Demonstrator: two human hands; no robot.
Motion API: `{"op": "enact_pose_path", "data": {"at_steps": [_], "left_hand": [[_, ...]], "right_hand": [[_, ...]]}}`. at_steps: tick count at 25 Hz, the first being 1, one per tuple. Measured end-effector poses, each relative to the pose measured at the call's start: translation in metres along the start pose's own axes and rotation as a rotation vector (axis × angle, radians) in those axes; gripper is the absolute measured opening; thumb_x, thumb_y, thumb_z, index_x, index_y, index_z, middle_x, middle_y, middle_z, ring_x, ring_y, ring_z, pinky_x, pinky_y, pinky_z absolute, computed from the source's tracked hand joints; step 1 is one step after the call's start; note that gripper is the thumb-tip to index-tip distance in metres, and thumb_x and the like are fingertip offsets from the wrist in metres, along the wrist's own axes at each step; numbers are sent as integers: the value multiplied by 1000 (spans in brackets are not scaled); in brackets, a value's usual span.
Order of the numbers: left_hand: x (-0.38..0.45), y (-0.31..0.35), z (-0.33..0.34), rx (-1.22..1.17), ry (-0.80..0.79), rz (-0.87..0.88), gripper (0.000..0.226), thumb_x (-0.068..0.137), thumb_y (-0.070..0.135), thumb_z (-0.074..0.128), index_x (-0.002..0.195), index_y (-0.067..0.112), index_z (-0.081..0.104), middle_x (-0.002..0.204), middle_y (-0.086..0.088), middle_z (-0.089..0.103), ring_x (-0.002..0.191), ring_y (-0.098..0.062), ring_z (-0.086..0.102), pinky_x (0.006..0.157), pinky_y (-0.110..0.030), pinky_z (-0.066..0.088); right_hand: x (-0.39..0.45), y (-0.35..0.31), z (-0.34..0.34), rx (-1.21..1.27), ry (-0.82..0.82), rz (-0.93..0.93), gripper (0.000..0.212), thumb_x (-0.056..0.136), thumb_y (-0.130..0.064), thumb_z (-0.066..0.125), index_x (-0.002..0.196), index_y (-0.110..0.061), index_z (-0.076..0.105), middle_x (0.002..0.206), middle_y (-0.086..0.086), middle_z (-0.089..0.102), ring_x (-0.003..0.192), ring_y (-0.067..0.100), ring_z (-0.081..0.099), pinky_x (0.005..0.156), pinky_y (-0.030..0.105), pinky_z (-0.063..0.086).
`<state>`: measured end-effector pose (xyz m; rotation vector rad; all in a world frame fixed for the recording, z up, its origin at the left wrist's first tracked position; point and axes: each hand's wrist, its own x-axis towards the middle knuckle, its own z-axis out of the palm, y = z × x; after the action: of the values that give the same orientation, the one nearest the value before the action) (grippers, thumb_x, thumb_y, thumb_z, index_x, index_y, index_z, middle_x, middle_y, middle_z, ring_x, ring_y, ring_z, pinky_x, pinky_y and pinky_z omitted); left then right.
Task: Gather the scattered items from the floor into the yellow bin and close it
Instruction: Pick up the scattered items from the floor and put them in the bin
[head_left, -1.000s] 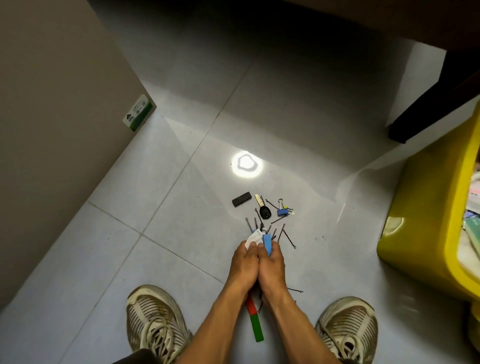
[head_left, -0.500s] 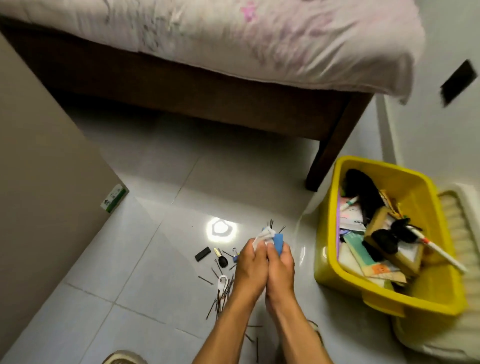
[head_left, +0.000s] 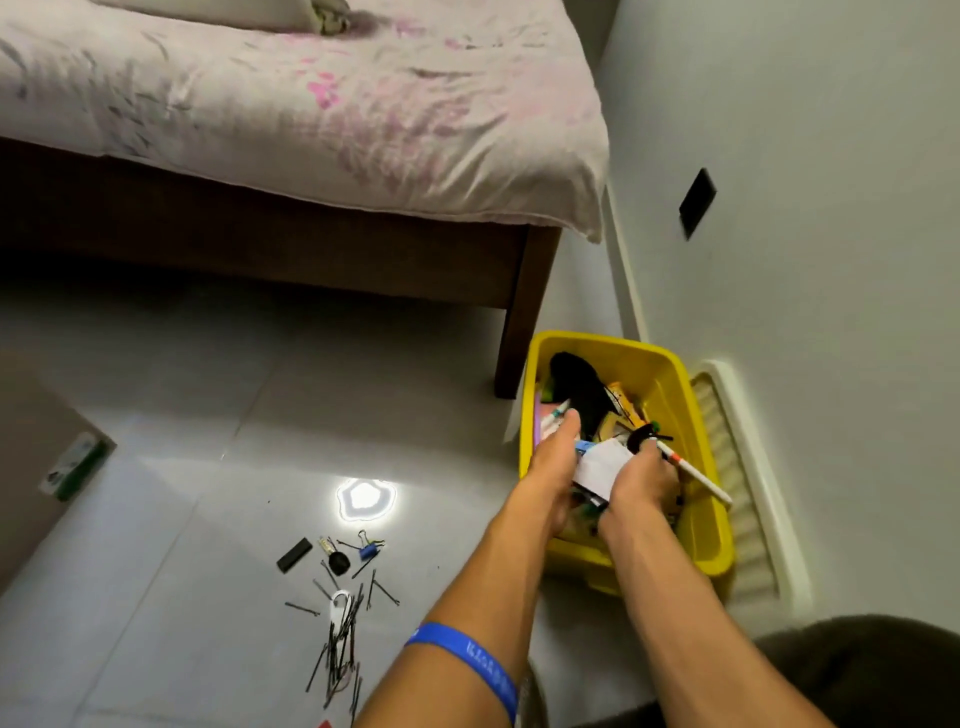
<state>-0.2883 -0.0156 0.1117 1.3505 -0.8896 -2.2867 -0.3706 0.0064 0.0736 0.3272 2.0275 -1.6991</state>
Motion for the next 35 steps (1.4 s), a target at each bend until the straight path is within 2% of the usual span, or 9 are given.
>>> {"op": "enact_pose_path", "data": {"at_steps": [2,4,7,12,18,21,26,32,35], "left_hand": [[-2,-2,-12,-42,9,-7,48,99,55,38,112,12,58,86,5,71,62,-7,70,52,-20,54],[-4,-7,-30,-49,45,17,59,99,56,36,137,12,49,120,1,62,96,-14,65,81,-29,51],[-7,-17,-65,-41,90,72,57,101,52,35,139,11,49,129,-4,60,108,-20,59,92,-35,47],[-7,-42,-131,16,194,101,56,102,49,33,144,15,44,144,-6,51,128,-25,51,108,-42,42],[-15,-45,-144,113,228,124,50,103,46,34,143,18,45,141,-4,53,118,-20,53,101,-38,43],[-21,-37,-123,148,208,154,50,103,46,35,141,17,47,138,-4,54,118,-21,54,102,-40,43],[-24,-36,-92,222,193,148,49,103,47,34,140,17,47,137,-6,55,122,-25,53,101,-42,44],[-16,-43,-83,261,218,132,46,103,46,33,135,19,51,132,-5,57,109,-20,55,95,-39,46],[-14,-45,-86,266,234,132,45,103,45,34,136,19,51,134,-6,56,115,-23,55,96,-40,46]], "right_hand": [[1,7,2,92,-33,1,32,96,-31,48,118,-10,59,118,19,66,97,36,66,84,48,56],[-4,17,5,120,-81,23,27,97,-28,49,116,-13,59,120,18,66,103,36,65,89,47,55],[-21,36,7,58,-114,14,38,97,-32,47,130,-18,58,125,13,63,110,35,63,95,50,53],[-59,49,26,-131,-166,-227,42,102,-32,42,140,-20,52,140,9,52,121,23,51,94,31,40],[-73,51,26,-292,-227,-404,38,102,-27,44,139,-21,53,140,7,53,120,21,51,92,34,45],[-58,47,8,-546,-284,-495,34,100,-20,47,132,-19,59,151,6,42,136,27,41,106,40,39],[-37,56,-18,-846,-382,-335,46,96,-16,54,142,-17,49,158,6,27,140,28,35,111,43,37],[-30,51,-16,-680,-406,-213,49,98,-11,50,146,-17,42,154,6,37,137,28,41,105,40,42],[-32,46,-20,-445,-394,-321,57,97,-2,49,149,-23,37,159,3,29,142,26,34,105,38,42]]}}
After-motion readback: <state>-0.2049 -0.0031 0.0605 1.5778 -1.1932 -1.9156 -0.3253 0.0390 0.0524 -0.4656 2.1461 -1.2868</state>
